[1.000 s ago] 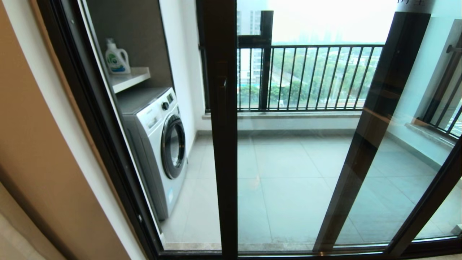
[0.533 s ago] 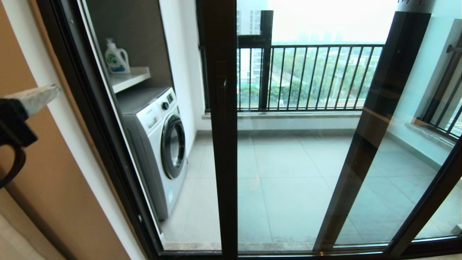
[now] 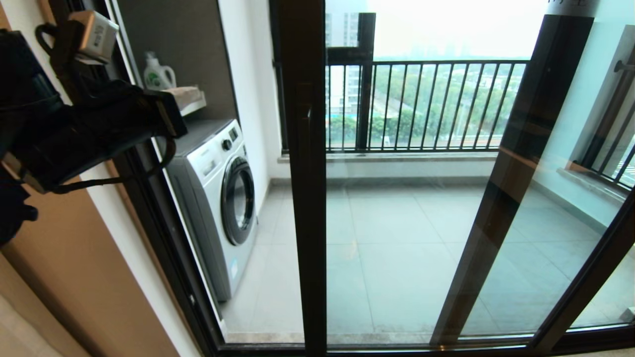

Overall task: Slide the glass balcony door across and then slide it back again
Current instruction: Close the slid door

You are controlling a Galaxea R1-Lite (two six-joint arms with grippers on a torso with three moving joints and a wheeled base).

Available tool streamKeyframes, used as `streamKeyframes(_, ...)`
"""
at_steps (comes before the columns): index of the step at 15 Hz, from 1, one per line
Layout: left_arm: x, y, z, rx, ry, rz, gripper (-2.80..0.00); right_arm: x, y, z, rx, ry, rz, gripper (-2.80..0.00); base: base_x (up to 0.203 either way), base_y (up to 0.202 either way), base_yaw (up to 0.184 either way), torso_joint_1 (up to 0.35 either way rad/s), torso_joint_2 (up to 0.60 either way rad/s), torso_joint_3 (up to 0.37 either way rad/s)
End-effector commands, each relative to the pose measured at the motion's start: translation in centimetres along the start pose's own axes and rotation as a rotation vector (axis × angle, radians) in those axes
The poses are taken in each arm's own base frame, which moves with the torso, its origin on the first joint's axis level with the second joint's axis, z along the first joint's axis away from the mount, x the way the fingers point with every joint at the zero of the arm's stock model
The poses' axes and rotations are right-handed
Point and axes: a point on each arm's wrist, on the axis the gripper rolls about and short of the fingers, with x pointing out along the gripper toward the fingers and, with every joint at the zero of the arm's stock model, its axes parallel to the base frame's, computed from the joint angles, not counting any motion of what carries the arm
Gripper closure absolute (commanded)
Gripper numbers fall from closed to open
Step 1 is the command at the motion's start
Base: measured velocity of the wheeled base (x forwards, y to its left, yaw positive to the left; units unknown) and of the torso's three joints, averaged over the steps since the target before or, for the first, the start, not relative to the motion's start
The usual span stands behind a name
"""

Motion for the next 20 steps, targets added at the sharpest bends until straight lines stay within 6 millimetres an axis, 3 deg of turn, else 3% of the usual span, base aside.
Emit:
streamKeyframes(1,2.4,-2.0,-1.8,-0.021,0.04,-0.039,0.0,0.1,0.0,-0.3,0.0,0.013,0.003,0.0,0.0,0.0,0.0,0.0,0.0,0.0)
streamKeyframes(7,6.4,-6.6,-2.5,-0.069,0.026,-0.087,0.0,0.1,0.0,-0.3,0.0,0.013,0.002,0.0,0.0,0.0,0.0,0.0,0.0,0.0)
streamKeyframes(11,7.7,-9.4,-3.5,-0.079,0.046,-0.139,0.0,0.1,0.0,-0.3,0.0,0.013,0.002,0.0,0.0,0.0,0.0,0.0,0.0,0.0)
streamKeyframes(15,10.0,-12.8,-4.9,-0.09,0.049,-0.059,0.0,0.1,0.0,-0.3,0.0,0.013,0.003,0.0,0.0,0.0,0.0,0.0,0.0,0.0)
streamKeyframes(18,11.4,-14.0,-6.5,-0.089,0.067,-0.006,0.0,0.1,0.0,-0.3,0.0,0.013,0.002,0.0,0.0,0.0,0.0,0.0,0.0,0.0)
streamKeyframes(20,11.5,-14.5,-6.4,-0.13,0.059,0.02,0.0,0.1,0.0,-0.3,0.0,0.013,0.003,0.0,0.0,0.0,0.0,0.0,0.0,0.0)
